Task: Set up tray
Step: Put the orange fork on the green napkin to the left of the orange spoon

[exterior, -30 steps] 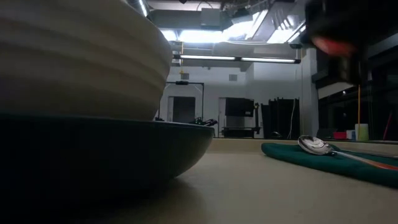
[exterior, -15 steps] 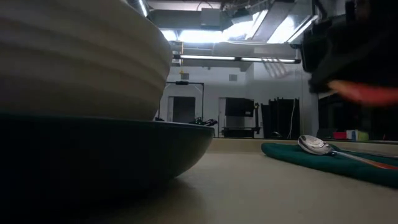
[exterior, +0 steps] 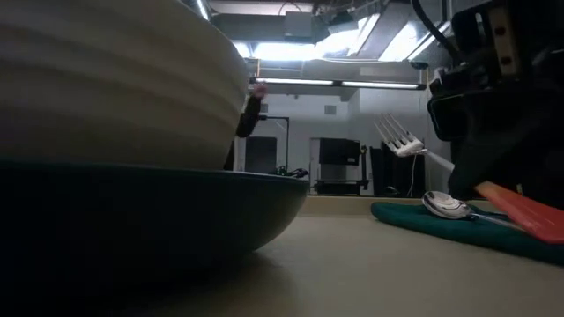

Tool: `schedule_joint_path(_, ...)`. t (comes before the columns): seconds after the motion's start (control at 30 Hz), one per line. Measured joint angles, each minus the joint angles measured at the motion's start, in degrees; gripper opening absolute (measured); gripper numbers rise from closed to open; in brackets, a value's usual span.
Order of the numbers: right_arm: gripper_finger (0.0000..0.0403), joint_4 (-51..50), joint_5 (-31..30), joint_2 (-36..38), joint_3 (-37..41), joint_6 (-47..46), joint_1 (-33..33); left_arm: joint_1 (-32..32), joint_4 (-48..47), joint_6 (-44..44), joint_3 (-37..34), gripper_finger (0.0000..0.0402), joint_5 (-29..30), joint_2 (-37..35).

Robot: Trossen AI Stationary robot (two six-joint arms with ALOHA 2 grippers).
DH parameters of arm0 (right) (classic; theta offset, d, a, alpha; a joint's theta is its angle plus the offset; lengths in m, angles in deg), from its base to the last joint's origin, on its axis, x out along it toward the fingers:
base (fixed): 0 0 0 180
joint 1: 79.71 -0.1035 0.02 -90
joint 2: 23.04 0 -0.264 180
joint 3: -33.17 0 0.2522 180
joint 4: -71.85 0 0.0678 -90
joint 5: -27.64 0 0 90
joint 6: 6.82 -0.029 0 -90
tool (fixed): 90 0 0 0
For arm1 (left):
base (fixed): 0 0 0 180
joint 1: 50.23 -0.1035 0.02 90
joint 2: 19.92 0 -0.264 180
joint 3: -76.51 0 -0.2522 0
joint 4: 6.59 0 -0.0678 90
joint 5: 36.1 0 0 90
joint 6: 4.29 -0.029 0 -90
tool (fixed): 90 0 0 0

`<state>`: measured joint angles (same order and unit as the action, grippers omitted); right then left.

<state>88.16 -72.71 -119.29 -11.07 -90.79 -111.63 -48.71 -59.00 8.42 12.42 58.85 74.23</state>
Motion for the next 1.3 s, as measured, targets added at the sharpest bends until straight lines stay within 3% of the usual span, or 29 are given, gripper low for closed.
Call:
schedule_joint_path(0.57, 0.0010, -2.49, 1.66, 0.12, -0.43, -3.13, 0.02, 0.00, 2.97, -0.48, 0.00, 0.0125, -0.11, 0.00)
schedule_joint_path(1.03, 0.0010, -3.62, 7.55, 0.26, -2.91, -3.45, -0.02, 0.00, 2.91, -1.53, -0.02, 0.0122, -1.36, 0.02)
schedule_joint_path(1.3, 0.0010, -8.11, 7.34, 6.78, -2.96, 0.99, -0.01, 0.02, 2.88, -1.53, -0.02, 0.0121, -2.21, 0.02)
